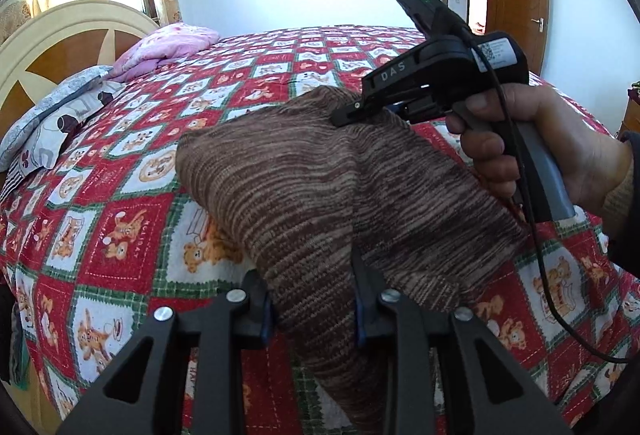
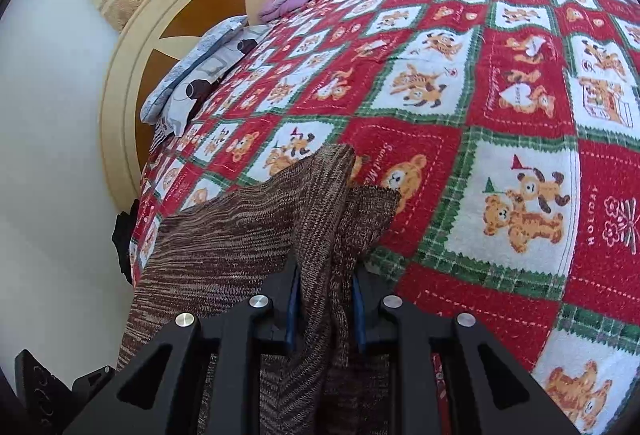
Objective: Fold small clothes
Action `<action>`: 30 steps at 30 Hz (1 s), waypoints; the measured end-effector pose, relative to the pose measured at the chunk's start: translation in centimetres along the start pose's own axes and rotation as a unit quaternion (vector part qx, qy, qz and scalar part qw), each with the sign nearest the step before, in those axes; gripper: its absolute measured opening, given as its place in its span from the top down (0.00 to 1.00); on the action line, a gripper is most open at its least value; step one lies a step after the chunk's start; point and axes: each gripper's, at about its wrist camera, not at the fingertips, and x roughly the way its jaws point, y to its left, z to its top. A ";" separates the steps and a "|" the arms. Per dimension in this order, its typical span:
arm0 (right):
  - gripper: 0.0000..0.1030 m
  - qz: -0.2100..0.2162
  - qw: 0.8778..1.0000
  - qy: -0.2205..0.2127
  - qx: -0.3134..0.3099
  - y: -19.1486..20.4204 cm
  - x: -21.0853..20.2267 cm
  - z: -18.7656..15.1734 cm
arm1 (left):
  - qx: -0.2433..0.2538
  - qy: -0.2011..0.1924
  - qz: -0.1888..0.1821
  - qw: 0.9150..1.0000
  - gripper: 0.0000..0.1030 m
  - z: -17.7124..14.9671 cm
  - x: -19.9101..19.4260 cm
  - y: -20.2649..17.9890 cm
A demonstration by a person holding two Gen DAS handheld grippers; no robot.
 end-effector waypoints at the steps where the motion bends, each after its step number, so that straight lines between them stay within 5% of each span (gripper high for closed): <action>1: 0.77 -0.003 1.000 0.001 0.003 -0.1 0.0 0.0 | -0.002 0.001 0.004 1.000 0.63 0.0 0.0 0.0; 5: 0.62 -0.023 1.000 -0.007 -0.005 0.1 -1.3 -0.4 | 0.006 0.002 0.008 1.000 0.60 0.3 -1.1 0.1; 12: 0.62 -0.020 0.997 -0.074 -0.026 0.8 -9.8 -5.3 | 0.016 -0.089 0.056 0.994 0.28 1.3 -6.2 2.0; 17: 0.62 -0.008 0.997 -0.013 -0.072 2.5 -10.3 -10.7 | -0.010 -0.067 0.099 0.993 0.21 2.5 -4.1 3.4; 19: 0.68 -0.010 0.996 0.001 -0.086 2.8 -9.5 -12.1 | -0.016 -0.045 0.117 0.992 0.21 2.7 -2.0 3.5; 21: 0.96 -0.027 0.995 0.009 -0.091 2.7 -8.8 -12.7 | -0.021 -0.019 0.128 0.991 0.21 2.6 0.0 3.8; 26: 0.97 -0.065 0.992 -0.013 -0.112 3.4 -11.1 -12.9 | -0.040 -0.011 0.135 0.990 0.17 2.4 0.5 3.8; 30: 0.97 -0.090 0.989 -0.014 -0.115 3.5 -12.5 -13.1 | 0.005 -0.027 0.159 0.987 0.03 2.1 0.1 2.1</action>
